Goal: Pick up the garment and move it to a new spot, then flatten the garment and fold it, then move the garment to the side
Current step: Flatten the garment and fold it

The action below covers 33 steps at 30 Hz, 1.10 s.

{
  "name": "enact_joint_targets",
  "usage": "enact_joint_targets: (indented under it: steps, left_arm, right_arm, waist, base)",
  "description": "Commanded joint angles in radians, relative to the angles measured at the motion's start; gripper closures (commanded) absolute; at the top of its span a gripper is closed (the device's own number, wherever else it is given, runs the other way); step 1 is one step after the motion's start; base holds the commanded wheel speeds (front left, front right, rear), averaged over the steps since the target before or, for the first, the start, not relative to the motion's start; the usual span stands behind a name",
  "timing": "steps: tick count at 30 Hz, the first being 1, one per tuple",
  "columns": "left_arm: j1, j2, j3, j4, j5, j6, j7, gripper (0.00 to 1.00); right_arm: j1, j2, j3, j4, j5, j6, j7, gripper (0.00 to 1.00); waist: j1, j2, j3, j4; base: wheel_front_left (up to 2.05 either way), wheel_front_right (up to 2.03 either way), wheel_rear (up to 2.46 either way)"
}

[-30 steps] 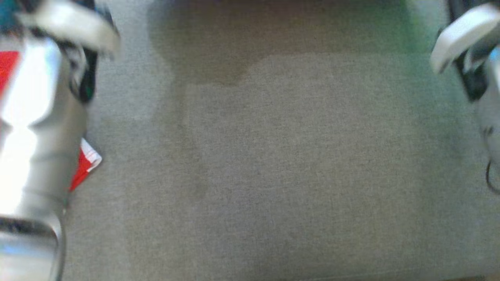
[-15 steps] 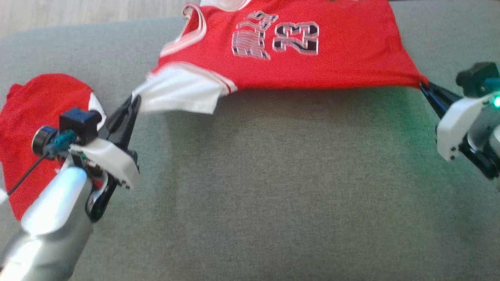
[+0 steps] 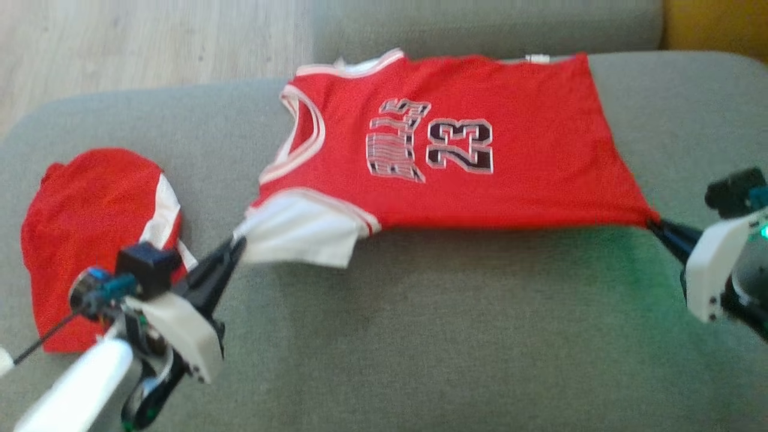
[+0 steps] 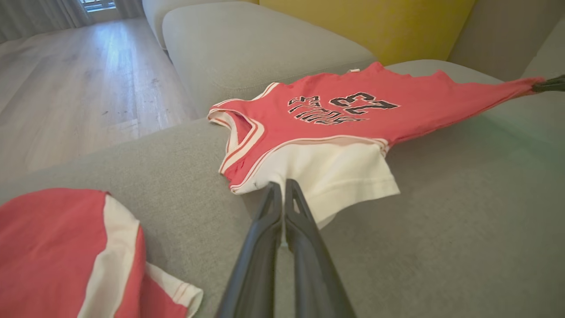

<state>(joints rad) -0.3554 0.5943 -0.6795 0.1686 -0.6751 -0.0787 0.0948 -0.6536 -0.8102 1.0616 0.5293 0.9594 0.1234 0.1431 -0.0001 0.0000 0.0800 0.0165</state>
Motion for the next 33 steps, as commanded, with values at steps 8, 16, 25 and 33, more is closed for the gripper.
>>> enact_joint_targets:
  steps: [8,16,25,33]
  left_arm:
    - [0.124,0.148,0.035,-0.237,-0.070,0.060,0.117,1.00]
    - [0.190,0.201,0.044,-0.373,-0.095,0.118,0.170,1.00]
    - [0.140,0.191,0.042,-0.355,-0.067,0.132,0.188,1.00]
    - [-0.021,0.165,0.030,-0.269,-0.030,0.079,0.239,1.00]
  right_arm:
    - [0.136,-0.130,0.024,-0.117,0.139,0.007,0.081,1.00]
    - [0.178,-0.193,0.012,-0.209,0.189,0.007,0.107,1.00]
    - [0.150,-0.171,-0.019,-0.205,0.150,0.007,0.115,1.00]
    - [0.081,-0.128,-0.057,-0.159,0.108,0.007,0.140,1.00]
  waist:
    - [0.0001,0.0000,-0.108,-0.026]
    - [0.0001,0.0000,-0.118,-0.031]
    - [0.0001,0.0000,-0.090,-0.033]
    - [0.0001,0.0000,-0.003,-0.038]
  base:
    - [0.00,0.00,0.00]
    - [0.00,0.00,0.00]
    - [0.00,0.00,0.00]
    - [0.00,0.00,0.00]
